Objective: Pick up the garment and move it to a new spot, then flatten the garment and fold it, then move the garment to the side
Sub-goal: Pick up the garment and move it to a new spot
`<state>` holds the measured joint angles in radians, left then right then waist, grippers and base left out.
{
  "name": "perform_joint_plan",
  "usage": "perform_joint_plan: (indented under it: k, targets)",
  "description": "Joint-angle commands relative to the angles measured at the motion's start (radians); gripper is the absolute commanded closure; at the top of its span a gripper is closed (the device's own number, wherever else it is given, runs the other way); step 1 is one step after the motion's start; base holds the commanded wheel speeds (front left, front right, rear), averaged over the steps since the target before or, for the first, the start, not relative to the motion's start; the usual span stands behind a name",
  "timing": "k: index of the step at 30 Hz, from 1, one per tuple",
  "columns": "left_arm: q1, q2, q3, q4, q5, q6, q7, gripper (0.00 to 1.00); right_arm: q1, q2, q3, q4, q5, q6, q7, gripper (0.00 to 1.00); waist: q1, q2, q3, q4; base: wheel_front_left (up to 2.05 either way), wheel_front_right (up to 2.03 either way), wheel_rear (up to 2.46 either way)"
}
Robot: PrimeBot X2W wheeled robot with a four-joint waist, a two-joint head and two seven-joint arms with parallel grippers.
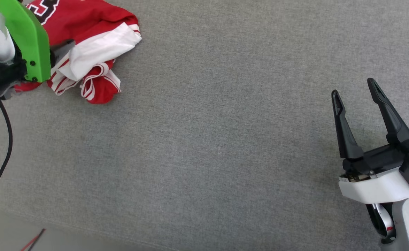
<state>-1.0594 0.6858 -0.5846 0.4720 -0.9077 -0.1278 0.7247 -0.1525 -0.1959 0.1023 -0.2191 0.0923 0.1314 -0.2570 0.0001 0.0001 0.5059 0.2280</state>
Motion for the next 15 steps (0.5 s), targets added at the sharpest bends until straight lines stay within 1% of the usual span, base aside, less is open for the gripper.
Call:
perform_joint_plan:
  k: [1,4,8,11,14,15]
  targets:
    - [-0.008,0.006,-0.024,0.012,-0.009,-0.003,0.016,0.00,-0.022,-0.003,0.001,-0.001,0.003,-0.001,-0.005,0.00,-0.0001,-0.0001,0.027,-0.024,0.00,0.00,0.00]
    - [0.012,0.001,-0.074,0.041,-0.019,-0.003,0.042,0.00,-0.029,-0.005,0.001,0.004,0.006,-0.001,-0.005,0.00,-0.0001,-0.0001,0.042,-0.030,0.00,0.00,0.00]
    - [0.046,-0.014,-0.155,0.103,-0.007,-0.003,0.069,0.00,-0.038,-0.010,0.005,0.015,0.010,-0.001,-0.005,0.00,-0.0001,-0.0001,0.061,-0.035,0.00,0.00,0.00]
    - [0.068,-0.038,-0.197,0.150,-0.012,-0.003,0.062,0.00,-0.046,-0.011,0.007,0.024,0.013,-0.001,-0.005,0.00,-0.0001,-0.0001,0.070,-0.040,0.00,0.00,0.00]
    - [0.077,-0.051,-0.234,0.171,-0.020,-0.003,0.056,0.00,-0.047,-0.012,0.006,0.031,0.015,-0.001,-0.005,0.00,-0.0001,-0.0001,0.071,-0.039,0.00,0.00,0.00]
    - [0.076,-0.056,-0.241,0.179,-0.029,-0.003,0.053,0.58,-0.047,-0.013,0.006,0.033,0.015,-0.001,-0.005,0.00,-0.0001,-0.0001,0.070,-0.038,0.00,0.00,0.00]
